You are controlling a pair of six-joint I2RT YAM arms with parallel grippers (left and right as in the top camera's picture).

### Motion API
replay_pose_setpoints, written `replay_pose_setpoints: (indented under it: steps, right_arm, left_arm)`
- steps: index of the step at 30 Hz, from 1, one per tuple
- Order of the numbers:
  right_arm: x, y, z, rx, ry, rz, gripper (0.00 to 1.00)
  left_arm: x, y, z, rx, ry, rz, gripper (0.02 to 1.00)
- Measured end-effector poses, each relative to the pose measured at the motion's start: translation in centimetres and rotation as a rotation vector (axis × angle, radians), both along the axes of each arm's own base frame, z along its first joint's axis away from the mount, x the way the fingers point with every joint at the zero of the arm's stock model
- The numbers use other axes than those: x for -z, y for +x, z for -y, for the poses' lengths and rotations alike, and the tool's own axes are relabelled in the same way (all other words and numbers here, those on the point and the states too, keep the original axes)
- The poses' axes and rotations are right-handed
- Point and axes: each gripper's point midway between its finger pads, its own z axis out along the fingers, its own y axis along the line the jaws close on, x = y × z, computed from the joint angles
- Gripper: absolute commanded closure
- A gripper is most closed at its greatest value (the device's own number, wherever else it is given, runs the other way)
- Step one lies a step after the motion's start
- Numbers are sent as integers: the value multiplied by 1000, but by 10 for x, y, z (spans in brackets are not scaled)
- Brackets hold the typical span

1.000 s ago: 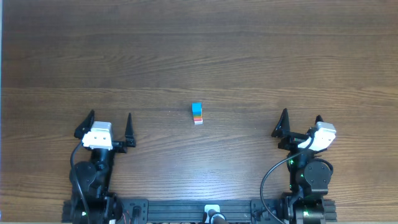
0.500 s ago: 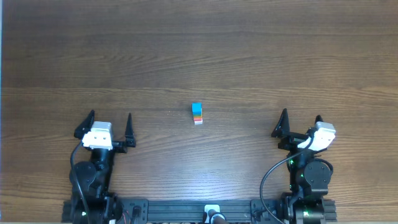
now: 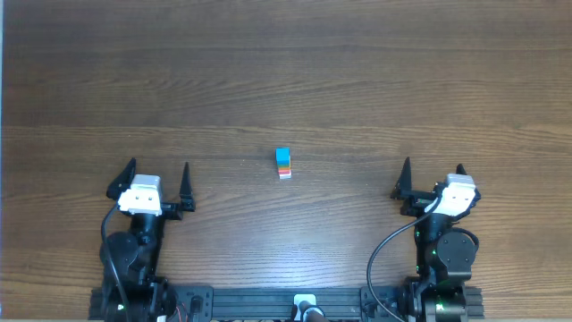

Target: Stack Cubes

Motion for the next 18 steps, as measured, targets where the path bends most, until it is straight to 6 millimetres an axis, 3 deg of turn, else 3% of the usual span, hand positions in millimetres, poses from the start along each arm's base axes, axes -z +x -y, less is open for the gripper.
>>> replay_pose_setpoints:
  steps: [18]
  right_arm:
    - [0,0,0,-1,-21,-3,9]
  left_arm:
    - [0,0,0,0,0,0,18]
